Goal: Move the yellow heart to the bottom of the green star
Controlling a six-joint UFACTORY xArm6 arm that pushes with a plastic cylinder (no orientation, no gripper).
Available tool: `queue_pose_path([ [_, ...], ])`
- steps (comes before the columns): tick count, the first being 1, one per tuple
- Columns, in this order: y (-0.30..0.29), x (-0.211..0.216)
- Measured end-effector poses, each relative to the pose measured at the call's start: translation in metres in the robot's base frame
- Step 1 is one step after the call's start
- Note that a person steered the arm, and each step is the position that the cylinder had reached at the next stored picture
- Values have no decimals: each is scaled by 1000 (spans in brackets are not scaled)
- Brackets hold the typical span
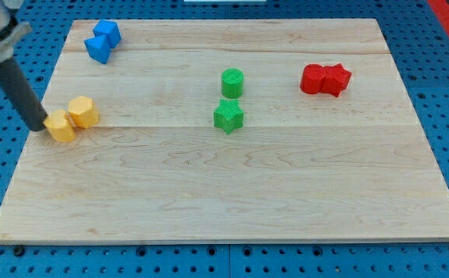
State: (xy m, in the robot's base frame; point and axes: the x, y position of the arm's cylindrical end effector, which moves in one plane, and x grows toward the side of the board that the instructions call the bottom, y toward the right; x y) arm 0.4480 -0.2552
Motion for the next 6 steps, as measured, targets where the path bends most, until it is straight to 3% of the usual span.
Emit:
queue_pose_path([
  [1, 86, -8],
  [3, 164, 2],
  [4, 129, 21],
  [6, 163, 43],
])
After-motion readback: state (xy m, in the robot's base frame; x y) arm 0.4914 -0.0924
